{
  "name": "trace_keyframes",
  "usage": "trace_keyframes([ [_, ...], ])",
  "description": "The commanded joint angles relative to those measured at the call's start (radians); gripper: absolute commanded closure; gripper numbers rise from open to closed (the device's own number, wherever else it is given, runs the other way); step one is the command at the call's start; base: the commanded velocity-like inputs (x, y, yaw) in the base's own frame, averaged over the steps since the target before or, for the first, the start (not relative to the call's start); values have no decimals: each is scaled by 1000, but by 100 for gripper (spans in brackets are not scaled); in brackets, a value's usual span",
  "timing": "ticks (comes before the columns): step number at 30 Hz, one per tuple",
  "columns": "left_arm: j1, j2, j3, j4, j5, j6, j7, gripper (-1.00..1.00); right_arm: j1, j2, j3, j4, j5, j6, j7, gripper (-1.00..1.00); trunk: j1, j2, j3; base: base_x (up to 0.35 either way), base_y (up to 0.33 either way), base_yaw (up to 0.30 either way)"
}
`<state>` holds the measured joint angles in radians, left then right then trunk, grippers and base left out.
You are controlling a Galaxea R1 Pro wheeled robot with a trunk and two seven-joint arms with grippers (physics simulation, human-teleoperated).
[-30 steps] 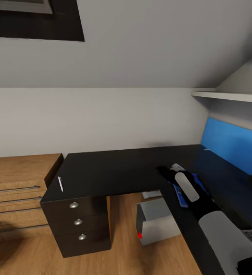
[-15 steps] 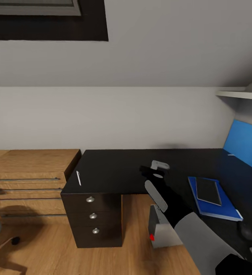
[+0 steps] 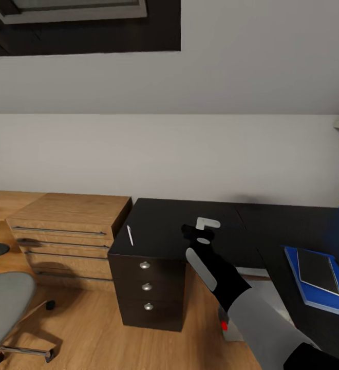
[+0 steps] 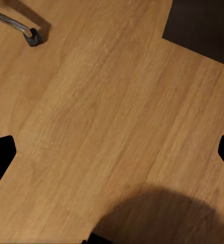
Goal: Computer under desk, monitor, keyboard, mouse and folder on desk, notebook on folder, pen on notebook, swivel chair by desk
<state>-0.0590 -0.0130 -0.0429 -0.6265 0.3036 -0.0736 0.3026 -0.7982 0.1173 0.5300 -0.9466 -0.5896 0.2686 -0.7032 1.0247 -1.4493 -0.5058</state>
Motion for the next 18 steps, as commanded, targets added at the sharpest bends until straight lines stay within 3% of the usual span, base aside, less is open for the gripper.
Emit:
trace_keyframes([
  [1,-1,0,-5,1,10,-5,4,-100,-1,2,3,4,-4,-6,-7,-100,0,-1,-2,133,208,255],
  [15,-1,-1,-7,-1,10,-6,4,-100,-1,10,5,18,-4,-29,-5,-100,0,-1,-13,23,35,255],
  [18,-1,-3,-12,-2,11,-38,3,-100,-1,11,5,18,-4,-29,-5,-100,0,-1,-16,0,0,255],
])
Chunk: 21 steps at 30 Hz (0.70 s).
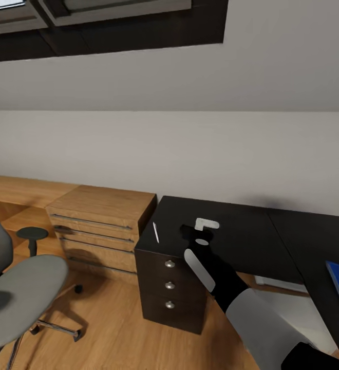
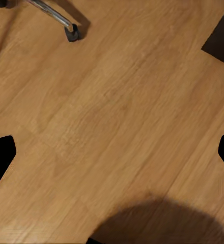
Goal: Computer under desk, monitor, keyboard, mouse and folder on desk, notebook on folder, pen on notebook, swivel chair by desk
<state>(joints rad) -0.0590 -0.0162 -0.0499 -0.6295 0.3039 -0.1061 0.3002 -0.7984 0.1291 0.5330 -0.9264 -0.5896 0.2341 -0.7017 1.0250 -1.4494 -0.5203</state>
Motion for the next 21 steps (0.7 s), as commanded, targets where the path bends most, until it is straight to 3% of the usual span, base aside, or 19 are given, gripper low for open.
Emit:
trace_keyframes([
  [1,-1,0,-10,-1,11,-62,4,-100,-1,-1,2,-2,-4,5,-7,-100,0,-1,-2,0,0,255],
  [3,-1,-1,-12,-4,11,-118,5,-100,-1,-1,2,-2,-4,5,-7,-100,0,-1,-3,0,0,255],
  [6,-1,-3,-18,-9,12,-141,5,-100,-1,-1,2,-2,-4,5,-7,-100,0,-1,-6,0,0,254],
  [11,-1,-4,-23,-50,12,-138,6,-100,-1,-3,1,-2,-4,6,-4,-100,0,-1,-10,0,0,251],
  [13,-1,-4,-24,-117,14,-103,7,-100,-1,-3,1,-2,-4,6,-3,-100,0,-1,-12,0,0,244],
  [14,-1,-4,-24,-142,14,-81,7,-100,-1,-3,1,-2,-4,6,-3,-100,0,-1,-12,0,0,239],
  [15,-1,-4,-25,-217,16,19,8,-100,-1,-3,1,-2,-4,7,-3,-100,0,-1,-13,0,0,178],
  [19,-1,-4,-24,-376,18,266,10,-100,-1,-4,1,-3,-4,7,-3,-100,4,-8,-18,0,0,88],
  [20,-1,-4,-24,-376,18,266,10,-100,-1,-4,1,-3,-4,7,-3,-100,8,-15,-21,0,0,47],
  [21,-1,-4,-24,-431,18,325,10,-100,-1,-5,1,-3,-4,8,-2,-100,11,-22,-24,0,0,30],
])
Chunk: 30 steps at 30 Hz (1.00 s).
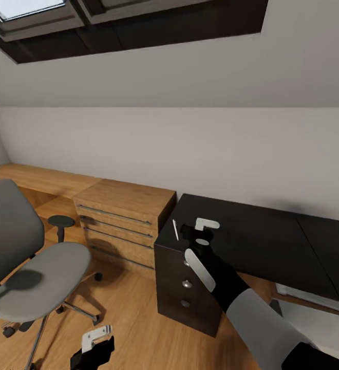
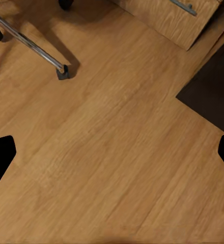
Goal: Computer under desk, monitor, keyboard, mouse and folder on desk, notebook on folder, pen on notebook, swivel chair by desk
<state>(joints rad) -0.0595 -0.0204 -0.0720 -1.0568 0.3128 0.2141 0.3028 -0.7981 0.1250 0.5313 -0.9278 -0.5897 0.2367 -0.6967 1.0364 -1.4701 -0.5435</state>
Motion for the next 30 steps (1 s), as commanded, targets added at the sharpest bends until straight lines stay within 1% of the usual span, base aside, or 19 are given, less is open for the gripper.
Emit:
trace_keyframes([
  [1,0,0,-3,-40,10,36,8,-100,-1,-1,3,-1,-4,5,-6,-100,4,-8,-4,0,0,24],
  [2,0,-5,-3,-102,13,93,8,-100,-1,-2,7,-2,-3,5,-5,-100,8,-15,-8,0,0,15],
  [4,0,-13,-4,-152,16,146,9,-100,-1,-4,19,-2,-3,5,-4,-100,15,-29,-14,0,0,11],
  [5,0,-25,-3,-196,18,197,9,-100,-1,-5,36,-2,-2,5,-4,-100,19,-36,-17,0,0,6],
  [6,0,-31,-3,-216,18,220,9,-100,-1,-5,45,-2,-2,4,-4,-100,23,-43,-20,0,0,5],
  [7,0,-43,-3,-254,19,259,10,-100,-1,-6,62,-2,-2,4,-3,-100,27,-50,-24,0,0,3],
  [9,0,-51,-2,-291,19,287,10,-100,-1,-6,73,-2,-1,3,-3,-100,35,-64,-30,0,0,2],
  [10,0,-56,-8,-284,14,281,14,-100,5,-12,74,4,4,-1,-9,-100,34,-64,-30,0,0,0],
  [12,0,-67,-10,-273,15,270,14,-100,13,-14,75,15,4,-2,-20,-100,34,-64,-30,0,0,0],
  [16,0,-67,-10,-251,15,249,14,-100,13,-14,75,38,4,-3,-21,-100,34,-64,-30,0,0,0],
  [23,0,-69,-12,-220,17,246,14,-100,17,-50,82,77,9,-7,-18,-100,34,-64,-30,0,0,0],
  [30,0,-67,-11,-224,17,246,13,-100,17,-54,84,116,8,-8,-18,-100,34,-64,-30,26,0,0],
])
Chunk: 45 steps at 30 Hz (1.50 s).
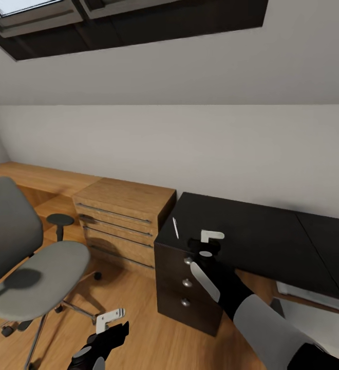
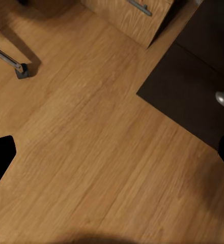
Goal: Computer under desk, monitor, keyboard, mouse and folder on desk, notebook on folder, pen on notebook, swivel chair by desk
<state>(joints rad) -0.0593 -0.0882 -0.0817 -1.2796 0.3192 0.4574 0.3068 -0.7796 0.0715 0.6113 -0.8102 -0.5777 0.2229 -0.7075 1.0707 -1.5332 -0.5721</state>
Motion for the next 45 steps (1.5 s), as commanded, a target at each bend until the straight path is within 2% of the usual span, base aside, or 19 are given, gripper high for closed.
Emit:
trace_keyframes([
  [1,-1,0,-2,-2,11,3,9,-100,-1,-1,4,4,-4,6,-7,-100,0,-1,-1,164,0,0],
  [9,-1,1,0,-3,10,3,10,-100,-1,1,5,32,-5,6,-7,-100,0,-1,-1,243,0,0],
  [16,-1,2,2,-4,9,3,11,-100,-1,2,5,32,-7,6,-7,-100,0,-1,-1,50,0,40],
  [35,-1,2,0,-4,9,4,12,-100,-1,2,7,32,-7,6,-6,-100,0,-1,-1,2,0,259],
  [45,-1,2,0,-4,9,3,12,-100,-1,-1,6,37,-8,6,-3,-100,0,-1,-1,153,0,46],
])
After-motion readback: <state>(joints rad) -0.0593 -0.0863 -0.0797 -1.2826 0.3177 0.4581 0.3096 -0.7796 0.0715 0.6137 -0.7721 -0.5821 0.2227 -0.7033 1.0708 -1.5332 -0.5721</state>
